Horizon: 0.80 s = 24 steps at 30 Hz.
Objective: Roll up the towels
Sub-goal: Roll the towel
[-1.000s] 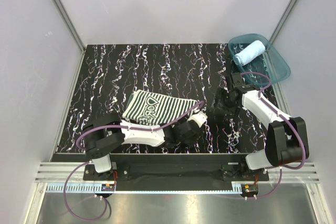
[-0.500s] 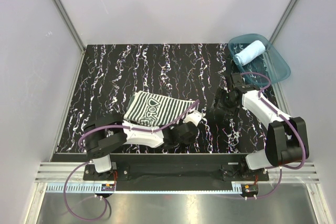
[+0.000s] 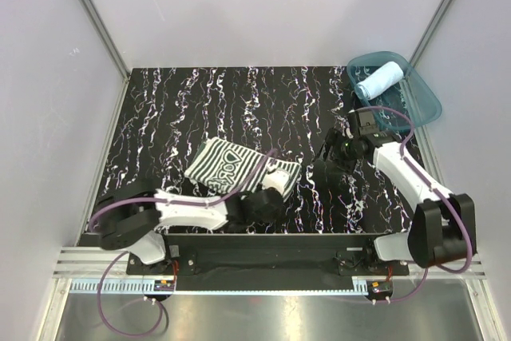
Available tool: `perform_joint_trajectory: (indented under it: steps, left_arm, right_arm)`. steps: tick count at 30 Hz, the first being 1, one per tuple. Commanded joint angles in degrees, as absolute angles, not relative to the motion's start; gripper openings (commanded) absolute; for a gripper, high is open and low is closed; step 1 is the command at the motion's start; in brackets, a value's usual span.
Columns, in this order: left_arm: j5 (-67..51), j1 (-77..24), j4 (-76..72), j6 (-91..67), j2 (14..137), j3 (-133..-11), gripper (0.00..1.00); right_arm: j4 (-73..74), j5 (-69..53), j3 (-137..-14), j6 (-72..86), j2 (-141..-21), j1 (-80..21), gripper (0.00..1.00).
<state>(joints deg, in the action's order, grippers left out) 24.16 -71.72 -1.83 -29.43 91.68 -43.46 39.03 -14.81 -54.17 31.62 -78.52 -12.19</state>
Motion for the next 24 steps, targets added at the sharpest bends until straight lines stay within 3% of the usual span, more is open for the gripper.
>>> perform_joint_trajectory:
  steps: [1, 8, 14, 24]
  left_arm:
    - [22.5, -71.0, -3.4, -35.6, 83.6, -41.1, 0.0]
    - [16.4, -65.6, -6.8, -47.0, 74.4, -33.8, 0.0]
    - [14.2, -62.8, -7.3, -57.6, 70.2, -27.5, 0.0]
    - [9.6, -55.6, -11.3, -77.5, 62.4, -14.2, 0.0]
  right_arm:
    - [32.9, -24.2, -54.8, 32.9, -73.4, -12.0, 0.72]
    - [25.2, -34.0, -52.5, 35.1, -71.0, -12.1, 0.67]
    - [22.2, -35.5, -51.3, 35.9, -71.4, -13.6, 0.64]
    - [9.7, -36.8, -48.4, 41.4, -74.4, -24.1, 0.57]
